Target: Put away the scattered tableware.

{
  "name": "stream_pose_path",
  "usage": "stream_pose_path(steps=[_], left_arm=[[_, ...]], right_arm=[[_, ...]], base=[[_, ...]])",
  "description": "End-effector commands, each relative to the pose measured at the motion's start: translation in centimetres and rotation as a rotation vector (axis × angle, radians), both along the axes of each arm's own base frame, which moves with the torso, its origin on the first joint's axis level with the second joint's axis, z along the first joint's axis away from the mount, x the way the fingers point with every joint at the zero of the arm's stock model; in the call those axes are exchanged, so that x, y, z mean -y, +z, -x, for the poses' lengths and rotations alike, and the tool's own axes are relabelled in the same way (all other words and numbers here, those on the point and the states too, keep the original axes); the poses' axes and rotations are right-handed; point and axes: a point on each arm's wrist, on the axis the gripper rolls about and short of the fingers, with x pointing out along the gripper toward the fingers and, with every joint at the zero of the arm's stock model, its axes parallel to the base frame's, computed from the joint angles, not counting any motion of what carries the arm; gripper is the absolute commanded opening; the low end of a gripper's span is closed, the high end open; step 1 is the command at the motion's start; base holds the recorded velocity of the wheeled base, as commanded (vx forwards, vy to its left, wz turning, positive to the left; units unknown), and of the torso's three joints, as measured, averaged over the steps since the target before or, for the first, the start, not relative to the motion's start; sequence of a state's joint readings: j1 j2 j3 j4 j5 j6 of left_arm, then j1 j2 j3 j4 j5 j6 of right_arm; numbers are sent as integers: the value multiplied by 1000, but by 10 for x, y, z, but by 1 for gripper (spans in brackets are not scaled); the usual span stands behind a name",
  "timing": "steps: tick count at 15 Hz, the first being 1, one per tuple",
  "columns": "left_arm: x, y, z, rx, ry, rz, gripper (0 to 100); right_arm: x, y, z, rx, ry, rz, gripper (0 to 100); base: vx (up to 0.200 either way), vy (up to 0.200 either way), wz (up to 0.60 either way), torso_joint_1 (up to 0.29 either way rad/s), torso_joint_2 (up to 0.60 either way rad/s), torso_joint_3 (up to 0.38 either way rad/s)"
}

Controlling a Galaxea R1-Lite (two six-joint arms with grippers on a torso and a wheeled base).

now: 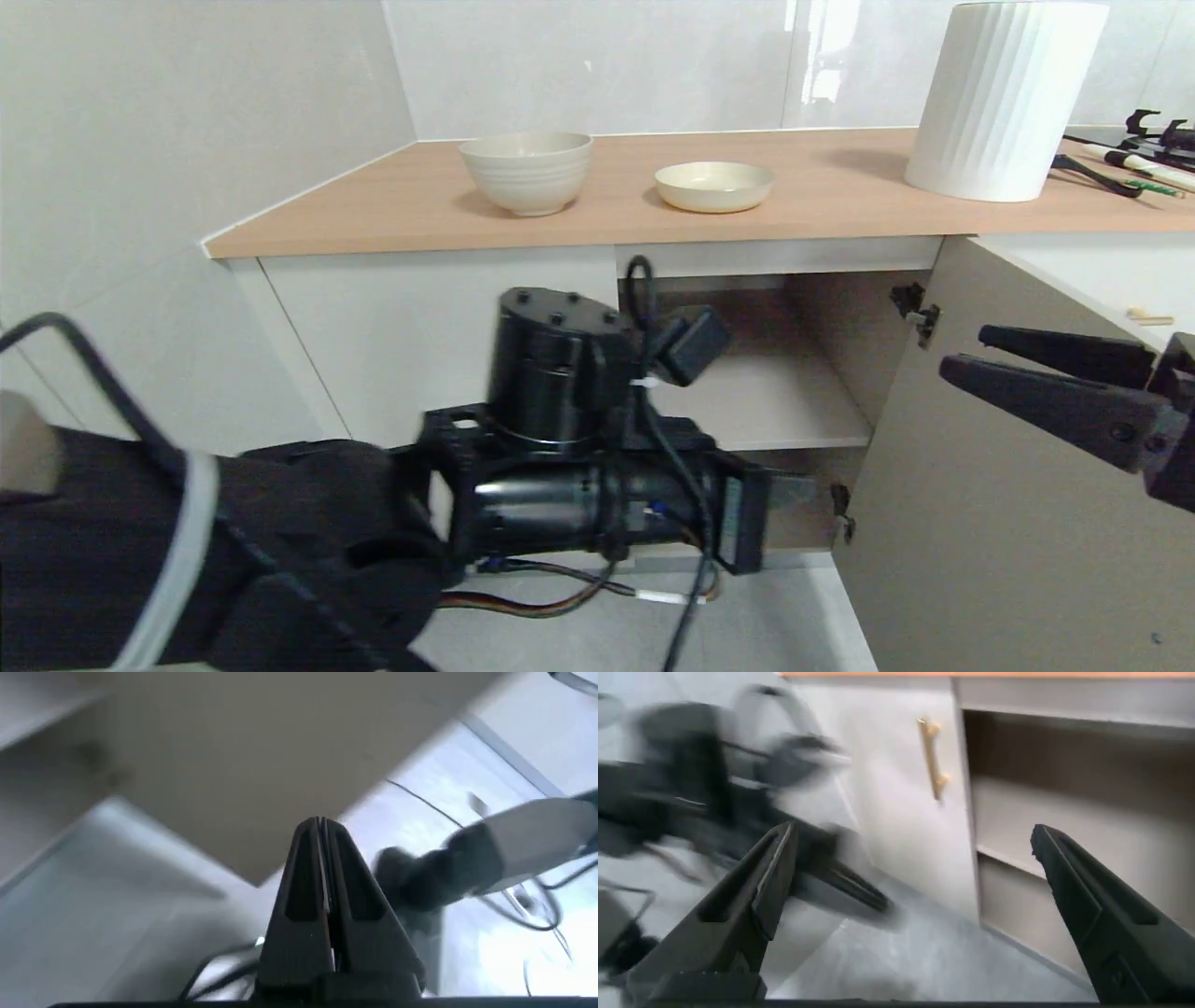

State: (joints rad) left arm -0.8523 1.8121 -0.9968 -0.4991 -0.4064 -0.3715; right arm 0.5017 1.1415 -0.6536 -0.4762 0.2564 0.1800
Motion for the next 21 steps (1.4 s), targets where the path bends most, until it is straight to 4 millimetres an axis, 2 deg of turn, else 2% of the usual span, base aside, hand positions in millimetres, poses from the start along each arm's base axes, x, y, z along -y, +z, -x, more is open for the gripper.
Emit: stream_pose_path(steps=[1, 3, 4, 6, 8, 9, 12, 18, 21], left_arm=[[-114, 18, 30, 34, 221, 22, 0], [-163, 13, 56, 64, 347, 27, 0], [-177, 10, 65, 79, 388, 28, 0], [-194, 7, 77, 95, 448, 31, 0], [-199, 12, 83, 107, 465, 33, 0], [-201, 13, 84, 102, 475, 27, 100], [-200, 22, 79, 118, 477, 39, 100], [-205, 29, 75, 144, 524, 50, 100], [-206, 31, 73, 161, 568, 42, 100]], right_arm=[[-12, -7, -38, -68, -36, 35, 100], [-13, -8, -50, -84, -57, 42, 100], [-11, -9, -47, -89, -62, 46, 100], [2, 4, -19, -90, -80, 48, 100], [16, 14, 10, -91, -83, 51, 100], [19, 21, 15, -80, -84, 45, 100], [18, 18, 13, -105, -86, 58, 100], [12, 11, -1, -147, -124, 84, 100], [12, 13, -2, -142, -138, 83, 100]], base=[[0, 0, 0, 0, 0, 0], [0, 0, 0, 0, 0, 0], [0, 0, 0, 0, 0, 0], [0, 0, 0, 0, 0, 0], [0, 0, 0, 0, 0, 0], [0, 0, 0, 0, 0, 0], [0, 0, 0, 0, 0, 0], [0, 0, 0, 0, 0, 0], [0, 0, 0, 0, 0, 0]])
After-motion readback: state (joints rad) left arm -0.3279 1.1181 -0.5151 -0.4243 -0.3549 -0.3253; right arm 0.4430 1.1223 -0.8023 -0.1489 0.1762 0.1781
